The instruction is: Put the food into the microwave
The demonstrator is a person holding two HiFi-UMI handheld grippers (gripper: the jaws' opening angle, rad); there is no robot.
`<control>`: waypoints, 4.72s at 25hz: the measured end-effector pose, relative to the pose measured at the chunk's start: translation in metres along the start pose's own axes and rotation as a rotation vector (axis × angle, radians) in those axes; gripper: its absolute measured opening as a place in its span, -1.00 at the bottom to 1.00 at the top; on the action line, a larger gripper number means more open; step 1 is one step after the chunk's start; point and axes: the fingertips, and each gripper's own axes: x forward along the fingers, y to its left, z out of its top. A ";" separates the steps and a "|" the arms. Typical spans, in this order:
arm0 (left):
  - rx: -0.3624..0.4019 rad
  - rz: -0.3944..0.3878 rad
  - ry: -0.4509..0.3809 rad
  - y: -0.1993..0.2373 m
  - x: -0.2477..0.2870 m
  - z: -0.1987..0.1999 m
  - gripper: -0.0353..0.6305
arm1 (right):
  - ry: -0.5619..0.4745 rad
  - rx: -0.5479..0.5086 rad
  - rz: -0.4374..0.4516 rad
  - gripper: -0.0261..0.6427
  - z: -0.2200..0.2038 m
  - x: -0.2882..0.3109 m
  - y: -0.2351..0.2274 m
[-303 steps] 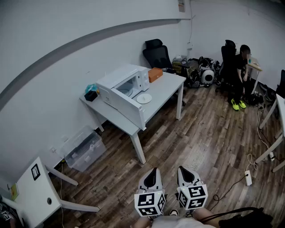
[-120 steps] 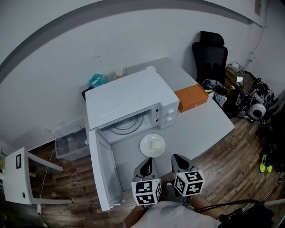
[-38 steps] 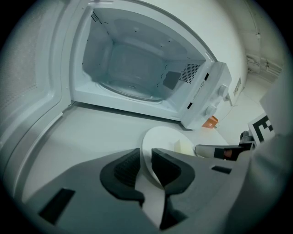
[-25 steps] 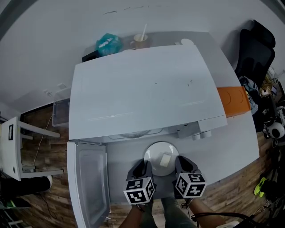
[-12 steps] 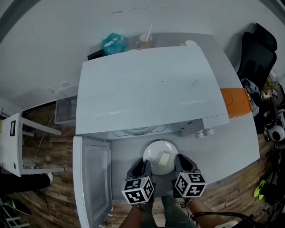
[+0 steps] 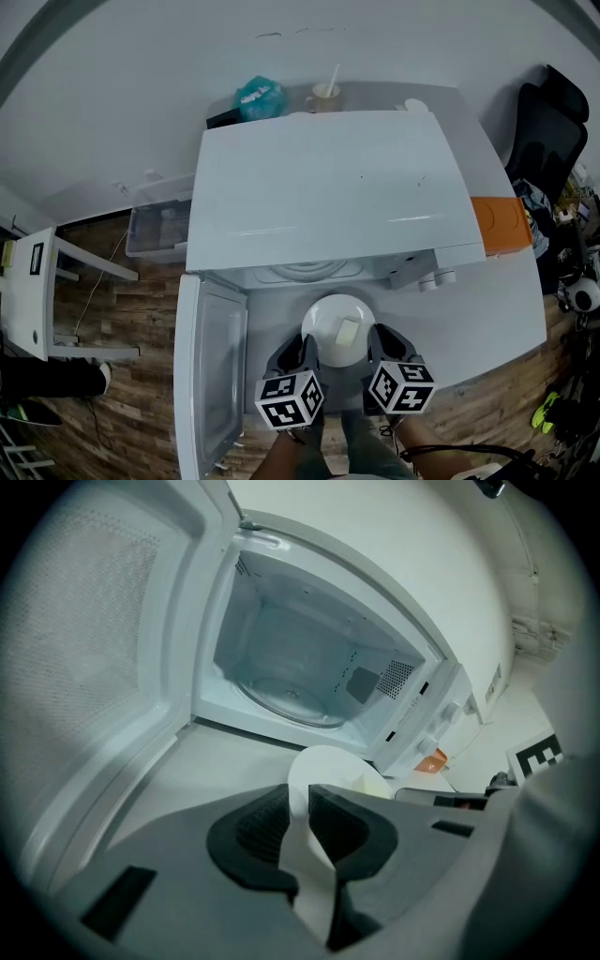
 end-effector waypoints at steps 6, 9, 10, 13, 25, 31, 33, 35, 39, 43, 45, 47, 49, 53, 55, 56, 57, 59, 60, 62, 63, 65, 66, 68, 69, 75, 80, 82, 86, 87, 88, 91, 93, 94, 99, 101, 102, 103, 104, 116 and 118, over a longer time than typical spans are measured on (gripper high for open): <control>-0.005 0.016 -0.026 0.005 -0.012 0.009 -0.69 | -0.014 -0.008 0.025 -0.80 0.009 -0.002 0.015; -0.009 0.023 -0.042 0.008 -0.016 0.017 -0.69 | -0.022 -0.013 0.038 -0.80 0.015 0.000 0.022; -0.010 0.025 -0.047 0.009 -0.017 0.019 -0.69 | -0.025 -0.015 0.042 -0.80 0.017 0.000 0.024; -0.016 0.028 -0.061 0.012 -0.018 0.028 -0.69 | -0.035 -0.019 0.051 -0.80 0.024 0.002 0.031; -0.040 0.060 -0.132 0.027 -0.008 0.070 -0.70 | -0.082 -0.029 0.081 -0.80 0.054 0.023 0.053; -0.043 0.076 -0.147 0.039 0.002 0.081 -0.70 | -0.095 -0.035 0.098 -0.80 0.065 0.038 0.061; -0.038 0.081 -0.157 0.041 0.007 0.087 -0.70 | -0.102 -0.032 0.100 -0.80 0.069 0.044 0.062; -0.035 0.084 -0.166 0.042 0.011 0.091 -0.70 | -0.109 -0.024 0.098 -0.80 0.072 0.049 0.062; -0.027 0.084 -0.189 0.044 0.020 0.099 -0.70 | -0.126 -0.016 0.092 -0.80 0.080 0.058 0.061; -0.007 0.093 -0.205 0.047 0.031 0.108 -0.69 | -0.142 -0.027 0.086 -0.80 0.086 0.067 0.062; -0.003 0.094 -0.214 0.048 0.035 0.114 -0.69 | -0.149 -0.027 0.084 -0.80 0.089 0.071 0.062; -0.001 0.094 -0.223 0.048 0.040 0.120 -0.70 | -0.157 -0.023 0.081 -0.80 0.092 0.075 0.062; 0.004 0.095 -0.231 0.049 0.045 0.126 -0.70 | -0.163 -0.017 0.078 -0.80 0.095 0.079 0.061; 0.018 0.100 -0.241 0.050 0.052 0.135 -0.69 | -0.174 -0.013 0.069 -0.80 0.100 0.086 0.061; 0.022 0.101 -0.241 0.051 0.056 0.137 -0.69 | -0.177 -0.014 0.062 -0.80 0.101 0.090 0.060; 0.023 0.102 -0.241 0.051 0.058 0.137 -0.69 | -0.178 -0.013 0.059 -0.80 0.102 0.091 0.060; 0.024 0.103 -0.242 0.052 0.059 0.137 -0.69 | -0.178 -0.013 0.055 -0.80 0.102 0.093 0.059; 0.024 0.105 -0.244 0.053 0.061 0.137 -0.69 | -0.176 -0.014 0.051 -0.80 0.102 0.095 0.059; 0.023 0.106 -0.245 0.053 0.062 0.137 -0.69 | -0.175 -0.015 0.050 -0.80 0.102 0.096 0.059; 0.021 0.106 -0.243 0.054 0.064 0.136 -0.69 | -0.173 -0.016 0.048 -0.80 0.102 0.098 0.059; 0.022 0.107 -0.242 0.055 0.065 0.136 -0.69 | -0.171 -0.017 0.046 -0.80 0.102 0.099 0.059; 0.027 0.110 -0.242 0.055 0.066 0.137 -0.69 | -0.170 -0.017 0.043 -0.80 0.102 0.101 0.059; 0.029 0.109 -0.242 0.055 0.067 0.138 -0.69 | -0.171 -0.016 0.041 -0.80 0.103 0.101 0.059; 0.034 0.110 -0.244 0.055 0.069 0.140 -0.69 | -0.175 -0.011 0.037 -0.80 0.105 0.102 0.059; 0.037 0.111 -0.245 0.055 0.070 0.141 -0.69 | -0.176 -0.010 0.035 -0.80 0.106 0.104 0.059; 0.041 0.120 -0.240 0.057 0.080 0.143 -0.69 | -0.181 -0.007 0.016 -0.80 0.109 0.112 0.057; 0.034 0.121 -0.245 0.058 0.083 0.142 -0.69 | -0.178 -0.011 0.008 -0.80 0.108 0.117 0.055; 0.032 0.127 -0.252 0.058 0.082 0.141 -0.69 | -0.182 -0.016 0.005 -0.80 0.108 0.118 0.055; 0.032 0.147 -0.260 0.058 0.080 0.140 -0.69 | -0.192 -0.028 0.001 -0.80 0.109 0.116 0.055; 0.036 0.154 -0.260 0.057 0.079 0.139 -0.69 | -0.195 -0.032 0.001 -0.80 0.109 0.115 0.055; 0.039 0.160 -0.260 0.057 0.078 0.138 -0.69 | -0.198 -0.036 0.001 -0.80 0.109 0.114 0.055; 0.035 0.176 -0.265 0.055 0.072 0.133 -0.69 | -0.197 -0.048 0.006 -0.80 0.108 0.110 0.056; 0.030 0.182 -0.268 0.052 0.066 0.129 -0.69 | -0.197 -0.060 0.009 -0.80 0.107 0.106 0.057; 0.029 0.184 -0.269 0.051 0.063 0.127 -0.69 | -0.198 -0.066 0.010 -0.80 0.106 0.103 0.058; 0.013 0.182 -0.263 0.045 0.049 0.118 -0.69 | -0.197 -0.099 0.028 -0.80 0.103 0.089 0.062; 0.017 0.173 -0.259 0.040 0.042 0.114 -0.69 | -0.195 -0.111 0.037 -0.80 0.101 0.082 0.064; 0.021 0.165 -0.257 0.037 0.039 0.113 -0.69 | -0.194 -0.116 0.040 -0.80 0.100 0.079 0.065; 0.026 0.156 -0.255 0.034 0.037 0.111 -0.69 | -0.192 -0.121 0.042 -0.80 0.099 0.075 0.065; 0.030 0.149 -0.252 0.031 0.034 0.109 -0.70 | -0.191 -0.127 0.045 -0.80 0.098 0.071 0.065; 0.088 0.094 -0.223 -0.010 -0.020 0.086 -0.88 | -0.196 -0.196 0.088 -0.85 0.090 0.006 0.082; 0.098 0.083 -0.225 -0.016 -0.031 0.084 -0.88 | -0.197 -0.198 0.094 -0.86 0.088 -0.005 0.086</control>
